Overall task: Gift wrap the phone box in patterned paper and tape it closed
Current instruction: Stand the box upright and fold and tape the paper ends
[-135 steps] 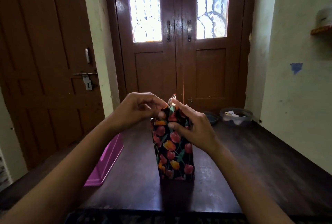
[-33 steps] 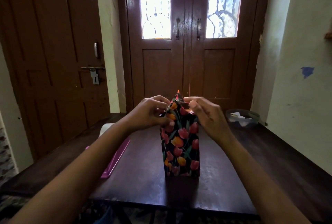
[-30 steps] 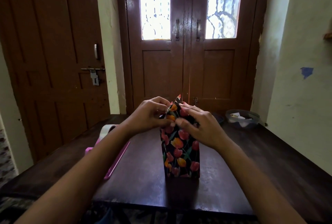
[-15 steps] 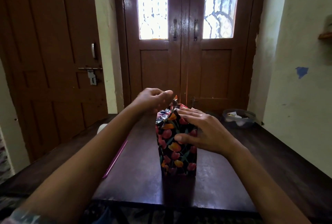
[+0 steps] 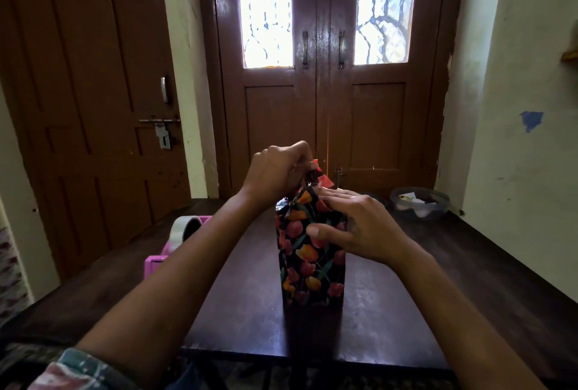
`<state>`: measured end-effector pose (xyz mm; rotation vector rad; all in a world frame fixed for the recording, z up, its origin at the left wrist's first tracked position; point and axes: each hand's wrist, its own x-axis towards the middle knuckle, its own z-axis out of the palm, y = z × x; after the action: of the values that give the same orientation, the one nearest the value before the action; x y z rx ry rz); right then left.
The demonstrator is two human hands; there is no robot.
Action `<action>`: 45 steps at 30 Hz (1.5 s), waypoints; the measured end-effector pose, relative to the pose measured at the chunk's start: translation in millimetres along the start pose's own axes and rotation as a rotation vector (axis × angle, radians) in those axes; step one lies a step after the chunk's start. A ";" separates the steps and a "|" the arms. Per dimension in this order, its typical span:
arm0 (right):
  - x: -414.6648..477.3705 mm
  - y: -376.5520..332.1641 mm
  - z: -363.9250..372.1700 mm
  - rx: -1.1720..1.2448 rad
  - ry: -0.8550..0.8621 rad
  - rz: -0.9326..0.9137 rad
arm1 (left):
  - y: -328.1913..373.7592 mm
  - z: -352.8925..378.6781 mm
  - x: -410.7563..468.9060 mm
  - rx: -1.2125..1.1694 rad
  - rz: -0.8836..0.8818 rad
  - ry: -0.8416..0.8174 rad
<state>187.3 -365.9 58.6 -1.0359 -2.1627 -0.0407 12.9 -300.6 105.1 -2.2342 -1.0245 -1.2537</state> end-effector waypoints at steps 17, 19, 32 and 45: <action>3.7 -8.7 -8.3 -0.060 -0.078 0.023 | -10.1 -12.7 -9.9 -0.603 -0.428 -0.484; 3.8 -9.3 -8.8 -0.006 -0.085 0.022 | -5.6 -12.1 -9.5 -0.591 -0.429 -0.430; 17.8 -21.4 10.8 0.365 0.284 0.318 | 5.4 -11.8 -19.0 -0.574 -0.507 -0.324; 17.8 -11.1 13.4 0.093 0.070 0.232 | -4.3 -42.8 -42.7 -0.647 -0.468 -0.468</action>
<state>164.3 -357.3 62.8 -1.2059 -1.9508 0.1290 -29.1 -342.2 91.5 -2.9998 -1.5558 -1.4309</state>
